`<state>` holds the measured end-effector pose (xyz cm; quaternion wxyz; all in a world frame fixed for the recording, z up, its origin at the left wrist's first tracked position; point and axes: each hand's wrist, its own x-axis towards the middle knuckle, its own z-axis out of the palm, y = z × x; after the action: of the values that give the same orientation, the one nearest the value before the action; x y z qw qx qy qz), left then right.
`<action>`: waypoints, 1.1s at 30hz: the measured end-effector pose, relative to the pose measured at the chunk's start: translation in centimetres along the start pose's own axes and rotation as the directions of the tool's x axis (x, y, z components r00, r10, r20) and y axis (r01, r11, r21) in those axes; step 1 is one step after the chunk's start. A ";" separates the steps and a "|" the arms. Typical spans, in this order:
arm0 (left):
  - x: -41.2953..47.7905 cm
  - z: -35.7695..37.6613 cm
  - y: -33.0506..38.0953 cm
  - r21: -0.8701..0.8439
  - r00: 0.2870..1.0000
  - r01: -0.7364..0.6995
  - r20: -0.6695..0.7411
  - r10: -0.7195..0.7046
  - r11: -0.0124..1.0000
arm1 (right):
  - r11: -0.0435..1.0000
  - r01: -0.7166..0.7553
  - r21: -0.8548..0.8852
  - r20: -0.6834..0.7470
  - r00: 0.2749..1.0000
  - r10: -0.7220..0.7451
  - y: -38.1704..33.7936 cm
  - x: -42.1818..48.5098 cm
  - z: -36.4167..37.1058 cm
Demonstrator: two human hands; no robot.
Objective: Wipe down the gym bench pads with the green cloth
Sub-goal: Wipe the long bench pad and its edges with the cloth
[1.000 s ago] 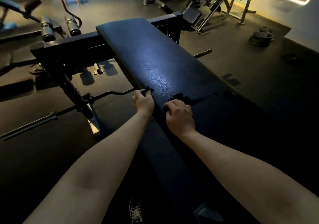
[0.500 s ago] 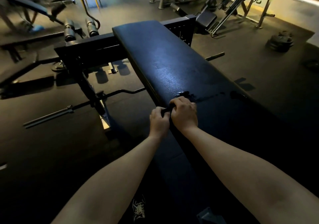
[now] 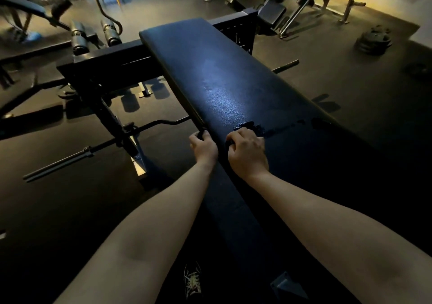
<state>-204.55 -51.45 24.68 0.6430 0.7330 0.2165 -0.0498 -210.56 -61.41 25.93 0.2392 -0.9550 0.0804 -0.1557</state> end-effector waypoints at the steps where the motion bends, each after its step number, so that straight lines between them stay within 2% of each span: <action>1: -0.2 0.2 -0.3 0.012 1.000 -0.006 0.000 0.006 1.000 | 1.000 0.003 -0.005 -0.001 1.000 -0.003 0.0 -0.1 0.0; 8: -2.3 -0.5 -2.5 0.154 0.996 -0.079 0.051 0.072 0.985 | 0.997 0.017 -0.070 0.019 1.000 -0.016 -0.2 -0.2 0.0; 15: -5.8 -2.9 -4.2 0.188 0.961 -0.136 0.264 0.084 0.973 | 0.997 0.054 -0.051 0.038 0.998 -0.052 -0.3 -1.0 -0.9; 17: -7.0 -3.5 -3.3 0.107 0.958 -0.117 0.275 0.083 0.987 | 0.995 0.100 0.013 0.029 0.995 -0.101 -0.2 -1.6 -1.2; 19: -7.9 -3.8 -2.1 -0.025 0.969 -0.106 0.223 0.109 0.994 | 0.978 0.171 0.120 0.009 0.985 -0.174 -0.4 -2.2 -1.4; 22: -7.5 -3.9 -0.3 -0.231 0.980 -0.087 0.154 0.125 0.969 | 0.917 0.200 0.346 0.013 0.976 -0.218 -1.0 -2.9 -1.4; 24: -7.2 -3.8 1.0 -0.340 0.978 -0.008 0.196 0.079 0.940 | 0.826 0.215 0.521 0.017 0.965 -0.262 -1.4 -3.2 -1.3; 26: -7.1 -3.8 1.7 -0.410 0.961 0.085 0.274 0.033 0.908 | 0.784 0.244 0.571 0.028 0.949 -0.315 -1.7 -2.8 -1.6; 28: -7.5 -4.0 2.6 -0.435 0.921 0.175 0.389 0.009 0.883 | 0.794 0.239 0.559 0.061 0.943 -0.327 -1.9 -2.1 -2.5; 30: -6.8 -3.7 3.1 -0.444 0.863 0.263 0.506 -0.003 0.857 | 0.811 0.174 0.558 0.109 0.954 -0.280 -1.8 -1.3 -3.4; 33: -6.3 -2.9 4.1 -0.441 0.825 0.270 0.564 0.030 0.856 | 0.818 0.075 0.570 0.132 0.975 -0.181 -1.4 -0.1 -4.0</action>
<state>-209.21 -50.59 31.14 0.8410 0.4780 0.0743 -0.2426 -211.93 -61.93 29.94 0.5043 -0.8558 -0.0554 -0.1012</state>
